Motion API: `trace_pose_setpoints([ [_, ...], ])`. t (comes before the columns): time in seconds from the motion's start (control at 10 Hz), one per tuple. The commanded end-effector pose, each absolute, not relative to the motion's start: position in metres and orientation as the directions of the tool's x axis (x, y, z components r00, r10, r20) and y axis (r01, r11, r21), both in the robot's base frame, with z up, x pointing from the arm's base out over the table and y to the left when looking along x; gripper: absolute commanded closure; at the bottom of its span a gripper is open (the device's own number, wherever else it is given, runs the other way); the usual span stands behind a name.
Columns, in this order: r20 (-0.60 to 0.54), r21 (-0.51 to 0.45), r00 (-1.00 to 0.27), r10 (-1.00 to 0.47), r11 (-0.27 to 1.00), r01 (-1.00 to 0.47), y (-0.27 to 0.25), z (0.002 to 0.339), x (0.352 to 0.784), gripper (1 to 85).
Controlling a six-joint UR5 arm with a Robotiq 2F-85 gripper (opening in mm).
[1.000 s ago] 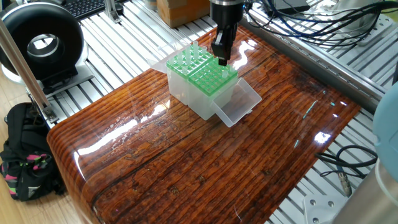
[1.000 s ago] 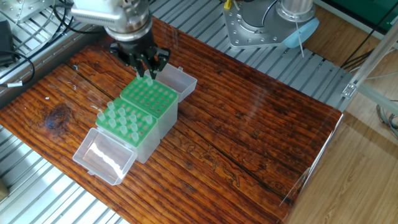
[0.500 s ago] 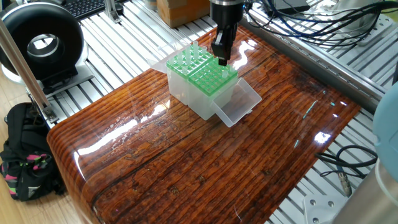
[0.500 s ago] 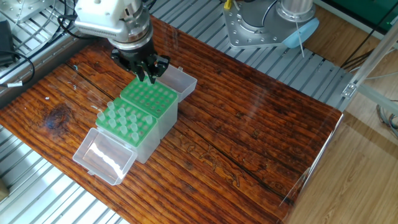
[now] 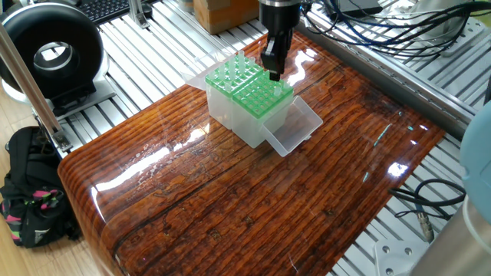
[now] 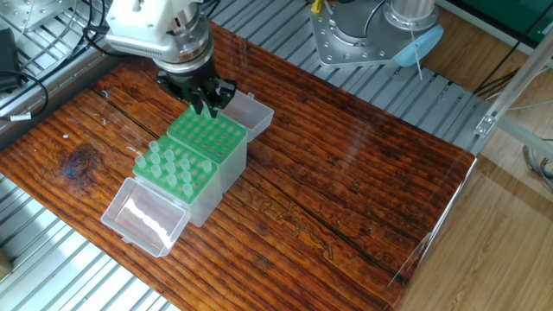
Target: Transfer all large pipette tips from one holder to another
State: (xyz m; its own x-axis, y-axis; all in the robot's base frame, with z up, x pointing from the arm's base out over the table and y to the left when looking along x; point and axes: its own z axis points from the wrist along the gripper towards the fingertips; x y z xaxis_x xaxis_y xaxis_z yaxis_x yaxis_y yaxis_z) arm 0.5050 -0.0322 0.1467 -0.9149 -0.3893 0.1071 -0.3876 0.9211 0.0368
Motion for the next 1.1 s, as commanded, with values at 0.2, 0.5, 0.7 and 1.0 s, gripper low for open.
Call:
trace_pose_setpoints([
  [0.2, 0.118, 0.045, -0.918, -0.379, 0.925, -0.377, -0.0315, 0.1441, 0.5014, 56.3],
  [0.5, 0.119, 0.041, -0.918, -0.377, 0.926, -0.375, -0.033, 0.144, 0.5011, 57.3],
  [0.7, 0.122, 0.039, -0.918, -0.377, 0.926, -0.375, -0.0341, 0.1439, 0.5006, 57.3],
  [1.0, 0.121, 0.036, -0.919, -0.375, 0.927, -0.374, -0.0347, 0.1437, 0.5009, 61.0],
])
